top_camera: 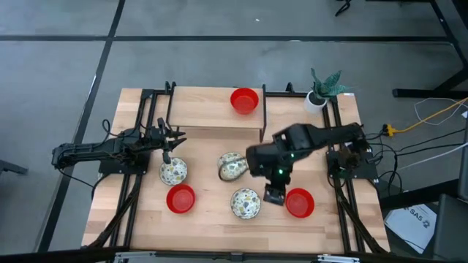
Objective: Pick & Place Mini bowls
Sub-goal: Stack the right red bowl on the red bowl on the shelf
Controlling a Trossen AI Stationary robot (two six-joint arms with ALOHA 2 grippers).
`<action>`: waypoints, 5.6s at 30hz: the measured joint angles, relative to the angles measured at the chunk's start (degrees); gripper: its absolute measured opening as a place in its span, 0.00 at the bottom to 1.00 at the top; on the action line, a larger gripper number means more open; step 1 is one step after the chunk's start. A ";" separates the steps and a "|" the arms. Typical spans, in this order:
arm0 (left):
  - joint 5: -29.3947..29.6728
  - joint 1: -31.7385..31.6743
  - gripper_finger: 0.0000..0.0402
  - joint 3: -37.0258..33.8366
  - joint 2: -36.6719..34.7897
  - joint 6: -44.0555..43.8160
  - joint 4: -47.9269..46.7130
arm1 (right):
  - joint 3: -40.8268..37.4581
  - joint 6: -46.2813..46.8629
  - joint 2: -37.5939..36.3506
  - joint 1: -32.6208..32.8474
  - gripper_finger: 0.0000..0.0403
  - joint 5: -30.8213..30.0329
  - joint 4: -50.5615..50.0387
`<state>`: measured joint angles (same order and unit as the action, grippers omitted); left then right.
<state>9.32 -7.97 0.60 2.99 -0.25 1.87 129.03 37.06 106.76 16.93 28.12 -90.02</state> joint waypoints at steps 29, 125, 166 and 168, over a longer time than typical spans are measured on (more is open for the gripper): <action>0.00 0.00 0.24 0.00 0.01 0.00 0.00 | -0.04 35.35 0.02 23.41 0.26 -17.88 0.00; 0.00 -0.01 0.24 0.00 0.00 0.00 -0.11 | -41.10 33.21 8.48 29.64 0.40 -32.58 19.09; 0.00 0.00 0.24 0.00 -0.01 0.00 -0.07 | -43.15 33.64 8.48 29.35 0.06 -27.87 20.77; 0.00 0.00 0.24 0.00 0.00 0.00 -0.07 | -43.12 33.64 8.48 29.35 0.05 -26.82 21.04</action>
<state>9.32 -7.97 0.60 2.99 -0.25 1.80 85.91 70.70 115.24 46.28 1.30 -68.98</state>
